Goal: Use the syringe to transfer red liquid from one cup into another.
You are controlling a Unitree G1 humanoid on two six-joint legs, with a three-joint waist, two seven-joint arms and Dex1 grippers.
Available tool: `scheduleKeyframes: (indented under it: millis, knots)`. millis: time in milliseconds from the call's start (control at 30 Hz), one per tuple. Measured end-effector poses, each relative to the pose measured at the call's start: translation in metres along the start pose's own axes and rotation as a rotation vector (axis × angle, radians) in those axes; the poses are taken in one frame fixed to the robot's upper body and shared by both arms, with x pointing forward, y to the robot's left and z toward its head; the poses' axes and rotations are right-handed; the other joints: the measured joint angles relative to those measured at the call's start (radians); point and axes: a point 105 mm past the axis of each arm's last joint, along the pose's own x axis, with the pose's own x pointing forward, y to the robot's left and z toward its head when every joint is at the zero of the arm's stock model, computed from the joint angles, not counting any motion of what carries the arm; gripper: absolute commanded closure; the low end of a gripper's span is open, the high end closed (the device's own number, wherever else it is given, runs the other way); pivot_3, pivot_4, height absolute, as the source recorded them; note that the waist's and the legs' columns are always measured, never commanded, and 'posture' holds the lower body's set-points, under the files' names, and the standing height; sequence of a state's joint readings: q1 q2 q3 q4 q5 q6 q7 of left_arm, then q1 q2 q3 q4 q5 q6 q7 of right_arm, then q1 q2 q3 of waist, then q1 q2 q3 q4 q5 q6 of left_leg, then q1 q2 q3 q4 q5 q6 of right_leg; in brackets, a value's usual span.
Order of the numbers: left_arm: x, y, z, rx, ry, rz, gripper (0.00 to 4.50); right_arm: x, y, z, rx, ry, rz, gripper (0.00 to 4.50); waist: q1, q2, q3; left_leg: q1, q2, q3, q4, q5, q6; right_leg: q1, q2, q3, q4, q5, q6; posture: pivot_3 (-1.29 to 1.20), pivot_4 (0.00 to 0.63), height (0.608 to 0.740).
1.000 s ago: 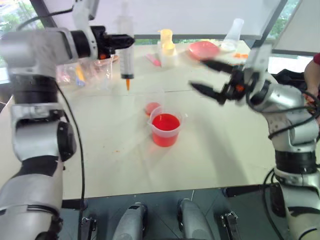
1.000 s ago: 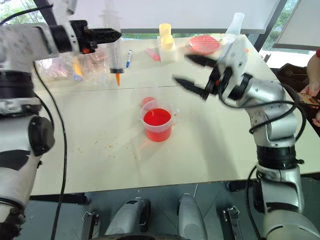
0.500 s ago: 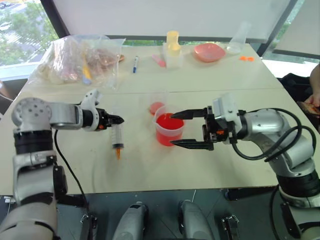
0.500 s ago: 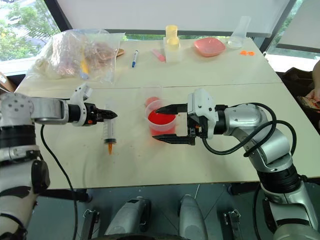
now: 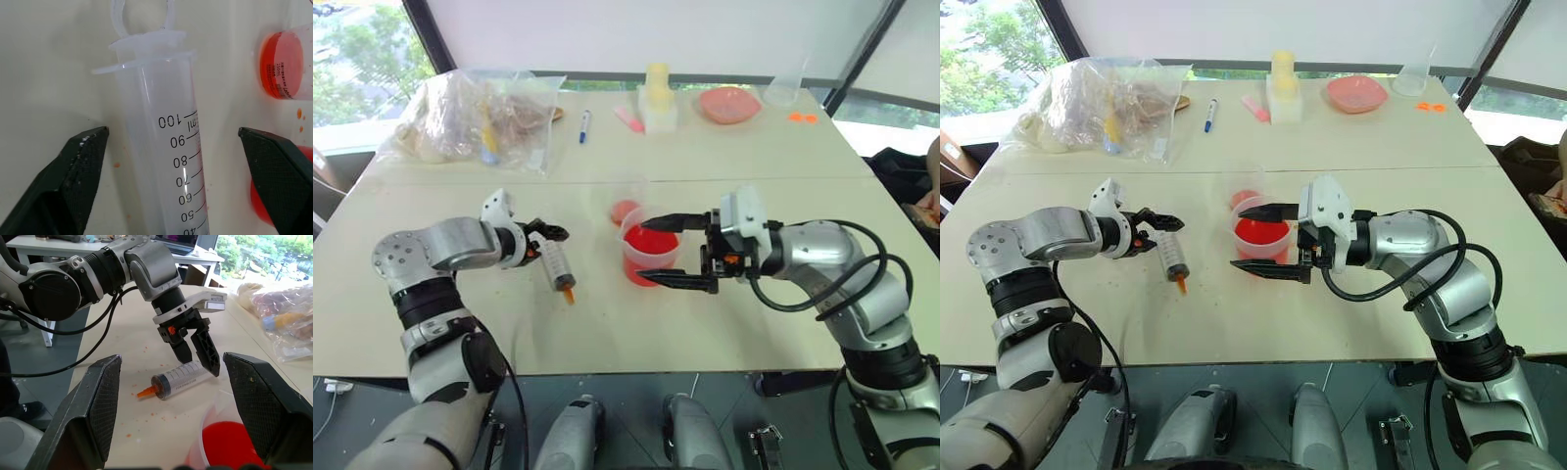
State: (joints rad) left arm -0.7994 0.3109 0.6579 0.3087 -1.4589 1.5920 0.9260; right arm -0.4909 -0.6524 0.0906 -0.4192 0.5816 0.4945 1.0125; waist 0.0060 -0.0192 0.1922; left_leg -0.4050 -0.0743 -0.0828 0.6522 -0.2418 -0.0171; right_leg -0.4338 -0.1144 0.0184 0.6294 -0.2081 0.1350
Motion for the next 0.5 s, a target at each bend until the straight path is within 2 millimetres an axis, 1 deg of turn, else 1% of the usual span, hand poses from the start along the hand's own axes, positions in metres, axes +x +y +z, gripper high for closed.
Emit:
scheduleKeyframes:
  millis: [100,133,200,233,267,300,333,367,400,433,500]
  knots:
    - [-0.005,0.001,0.005,-0.003,-0.033,0.007,0.05,-0.001,0.0,-0.004,0.01,0.009,-0.012,1.02,-0.001,0.0,0.0,0.0,0.0,0.0,0.0,0.0,0.0,0.0,0.0,0.0,0.0,0.0,0.0,0.0,0.15,0.74]
    - [-0.01,-0.001,0.01,0.027,-0.076,0.004,0.05,-0.003,0.0,-0.005,0.011,0.015,-0.021,1.02,-0.001,0.0,0.0,0.0,0.0,0.0,0.0,0.0,0.0,0.0,0.0,0.0,0.0,0.0,0.0,0.0,0.15,0.74]
    - [-0.032,-0.005,0.025,0.162,-0.253,0.02,0.05,-0.013,-0.004,-0.008,0.016,0.038,-0.065,1.02,-0.004,-0.002,0.001,-0.001,0.0,0.001,-0.001,0.001,-0.002,-0.001,0.0,0.0,-0.001,0.0,0.0,0.0,0.15,0.74]
    - [-0.048,-0.007,0.036,0.264,-0.374,0.043,0.05,-0.021,-0.007,-0.011,0.025,0.059,-0.1,1.02,-0.006,-0.002,0.001,-0.002,0.0,0.002,-0.003,0.004,-0.007,-0.001,0.0,0.001,-0.002,0.0,-0.001,0.0,0.15,0.74]
    - [-0.065,-0.011,0.044,0.369,-0.481,0.049,0.05,-0.031,-0.011,-0.014,0.037,0.081,-0.143,1.02,-0.006,-0.001,0.0,-0.001,0.0,0.003,-0.005,0.004,-0.007,-0.001,0.0,0.001,-0.004,0.0,-0.001,0.0,0.15,0.74]
    - [-0.074,-0.016,0.048,0.438,-0.544,0.032,0.05,-0.039,-0.016,-0.015,0.045,0.092,-0.179,1.02,-0.004,0.002,-0.001,0.0,0.0,0.003,-0.005,0.004,-0.007,0.0,0.0,0.001,-0.006,0.0,-0.002,0.0,0.15,0.74]
    - [-0.08,-0.02,0.048,0.501,-0.596,0.0,0.05,-0.046,-0.019,-0.013,0.048,0.095,-0.213,1.02,-0.001,0.005,-0.003,0.0,0.001,0.004,-0.007,0.001,-0.002,0.002,0.0,0.001,-0.01,-0.001,-0.005,0.0,0.15,0.74]
    - [-0.079,-0.023,0.042,0.565,-0.603,-0.041,0.05,-0.054,-0.022,-0.013,0.052,0.103,-0.243,1.02,0.001,0.008,-0.005,0.002,0.002,0.004,-0.007,0.0,0.0,0.004,0.0,0.001,-0.013,-0.001,-0.006,0.0,0.15,0.74]
    - [-0.076,-0.023,0.034,0.61,-0.592,-0.074,0.05,-0.06,-0.023,-0.013,0.061,0.111,-0.267,1.02,0.003,0.008,-0.005,0.003,0.002,0.004,-0.007,-0.001,0.001,0.006,0.0,0.001,-0.014,-0.001,-0.006,0.0,0.15,0.74]
    - [-0.072,-0.02,0.025,0.649,-0.579,-0.105,0.05,-0.066,-0.024,-0.014,0.072,0.122,-0.291,1.02,0.004,0.007,-0.004,0.002,0.003,0.004,-0.007,-0.001,0.001,0.006,0.001,0.0,-0.016,-0.001,-0.007,0.0,0.15,0.74]
    - [-0.071,-0.011,0.014,0.707,-0.559,-0.131,0.05,-0.077,-0.024,-0.017,0.1,0.145,-0.334,1.02,0.005,0.007,-0.004,0.001,0.003,0.004,-0.006,-0.001,0.002,0.006,0.001,0.0,-0.017,-0.002,-0.007,0.0,0.15,0.74]
